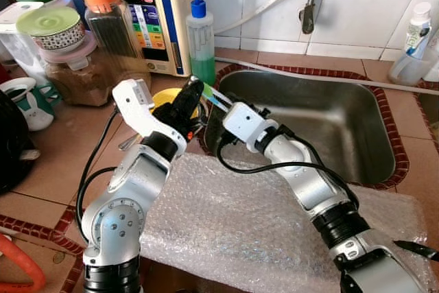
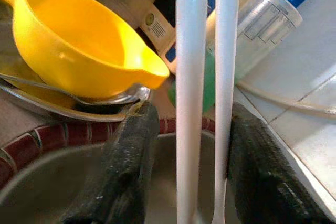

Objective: Kitchen organization

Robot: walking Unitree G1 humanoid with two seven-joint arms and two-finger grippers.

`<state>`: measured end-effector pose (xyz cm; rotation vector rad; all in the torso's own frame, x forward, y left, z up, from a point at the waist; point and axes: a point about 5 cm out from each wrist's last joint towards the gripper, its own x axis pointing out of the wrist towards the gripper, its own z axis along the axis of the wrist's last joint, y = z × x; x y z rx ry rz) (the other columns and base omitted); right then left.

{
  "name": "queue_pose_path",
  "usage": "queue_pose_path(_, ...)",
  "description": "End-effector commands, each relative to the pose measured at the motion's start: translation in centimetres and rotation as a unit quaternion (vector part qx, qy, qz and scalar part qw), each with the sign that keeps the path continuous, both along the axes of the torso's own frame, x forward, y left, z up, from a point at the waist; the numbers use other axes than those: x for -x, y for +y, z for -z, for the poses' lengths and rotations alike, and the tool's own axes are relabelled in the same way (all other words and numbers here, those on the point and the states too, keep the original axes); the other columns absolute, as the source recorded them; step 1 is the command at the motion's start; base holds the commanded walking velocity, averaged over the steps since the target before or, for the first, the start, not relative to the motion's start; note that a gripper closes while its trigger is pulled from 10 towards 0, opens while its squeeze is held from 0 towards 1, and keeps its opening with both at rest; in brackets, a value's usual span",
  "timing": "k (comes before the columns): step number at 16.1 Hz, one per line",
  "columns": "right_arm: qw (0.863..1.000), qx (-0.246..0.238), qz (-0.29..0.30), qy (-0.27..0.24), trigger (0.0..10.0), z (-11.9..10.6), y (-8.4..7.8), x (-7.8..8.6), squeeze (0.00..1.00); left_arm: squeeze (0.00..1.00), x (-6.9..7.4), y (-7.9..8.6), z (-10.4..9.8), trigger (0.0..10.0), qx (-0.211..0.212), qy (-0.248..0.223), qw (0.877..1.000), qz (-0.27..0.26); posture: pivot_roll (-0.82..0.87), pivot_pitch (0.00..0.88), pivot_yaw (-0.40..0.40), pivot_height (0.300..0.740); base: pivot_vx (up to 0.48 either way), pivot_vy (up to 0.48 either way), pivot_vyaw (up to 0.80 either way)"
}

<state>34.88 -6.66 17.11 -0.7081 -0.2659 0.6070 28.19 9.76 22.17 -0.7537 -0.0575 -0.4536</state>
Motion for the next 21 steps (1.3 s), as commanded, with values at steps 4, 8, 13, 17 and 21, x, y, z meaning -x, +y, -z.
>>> queue_pose_path(4,1.0,0.004,0.009,-0.016,0.0,-0.6,-0.1,-0.5,0.0,0.0,0.5,-0.1,-0.3,8.8,-0.008,-0.01,1.0,0.008,-0.18,0.11,0.101,0.74,0.0,0.0,0.0)
queue_pose_path(8,1.0,0.004,0.012,-0.018,0.0,-0.6,-0.2,-0.6,0.0,0.0,0.5,-0.2,-0.2,9.6,-0.012,-0.008,1.0,0.01,-0.18,0.107,0.102,0.74,0.0,0.0,0.0)
queue_pose_path(13,1.0,0.004,0.019,-0.02,0.0,-0.6,-0.5,-0.8,0.0,0.0,0.6,-0.5,-0.1,10.0,-0.016,-0.009,0.999,0.025,-0.19,0.109,0.105,0.74,0.0,0.0,0.0)
queue_pose_path(17,0.999,0.007,0.047,-0.026,0.0,-0.9,-1.6,-1.3,0.0,0.79,1.1,-1.2,0.2,10.0,-0.016,-0.006,0.998,0.061,-0.19,0.11,0.108,0.74,0.0,0.0,0.0)
queue_pose_path(21,0.998,0.005,0.061,-0.028,0.0,-1.2,-2.3,-1.7,0.0,1.0,1.7,-1.9,0.1,10.0,-0.019,-0.016,0.995,0.1,-0.19,0.111,0.108,0.74,0.0,0.0,0.0)
